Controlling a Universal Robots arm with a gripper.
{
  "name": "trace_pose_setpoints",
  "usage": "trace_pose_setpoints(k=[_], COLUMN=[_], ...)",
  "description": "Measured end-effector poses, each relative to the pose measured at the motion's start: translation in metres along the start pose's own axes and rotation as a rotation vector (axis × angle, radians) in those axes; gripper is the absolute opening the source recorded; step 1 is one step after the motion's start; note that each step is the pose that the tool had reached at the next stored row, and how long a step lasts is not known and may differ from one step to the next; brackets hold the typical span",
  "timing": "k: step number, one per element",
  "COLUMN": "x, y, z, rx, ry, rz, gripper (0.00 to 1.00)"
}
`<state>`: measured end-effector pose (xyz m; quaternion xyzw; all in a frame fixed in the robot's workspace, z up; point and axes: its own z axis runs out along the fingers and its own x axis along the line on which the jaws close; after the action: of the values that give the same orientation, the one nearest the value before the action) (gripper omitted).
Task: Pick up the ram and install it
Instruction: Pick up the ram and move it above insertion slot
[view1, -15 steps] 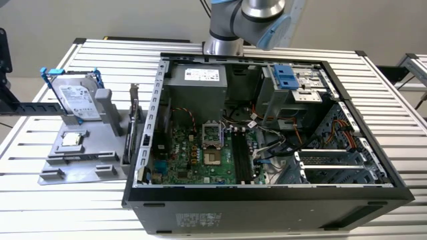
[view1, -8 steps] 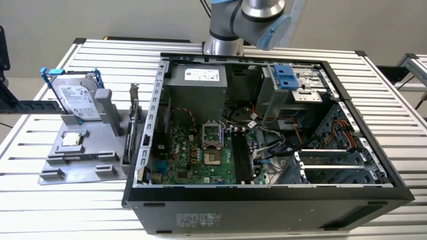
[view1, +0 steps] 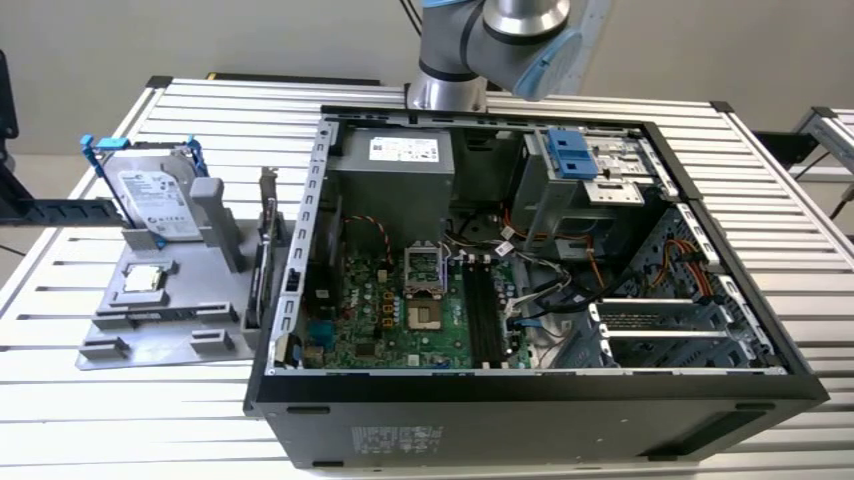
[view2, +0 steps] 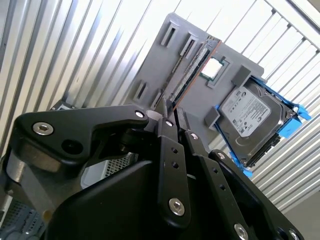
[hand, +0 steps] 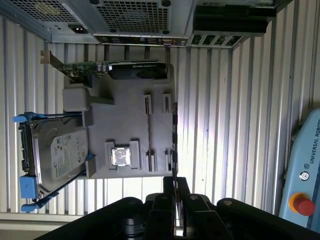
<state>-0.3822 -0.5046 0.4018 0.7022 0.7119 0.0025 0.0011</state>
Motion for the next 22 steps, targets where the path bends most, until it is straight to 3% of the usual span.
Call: trace_pose_setpoints(k=[9, 22], x=[-0.0001, -0.0002], y=[0.0038, 0.0168], z=[0.0000, 0.0001], rx=[-0.0001, 0.0000], ry=[0.0000, 0.0000], rz=[0.000, 0.000], gripper=[0.00, 0.00])
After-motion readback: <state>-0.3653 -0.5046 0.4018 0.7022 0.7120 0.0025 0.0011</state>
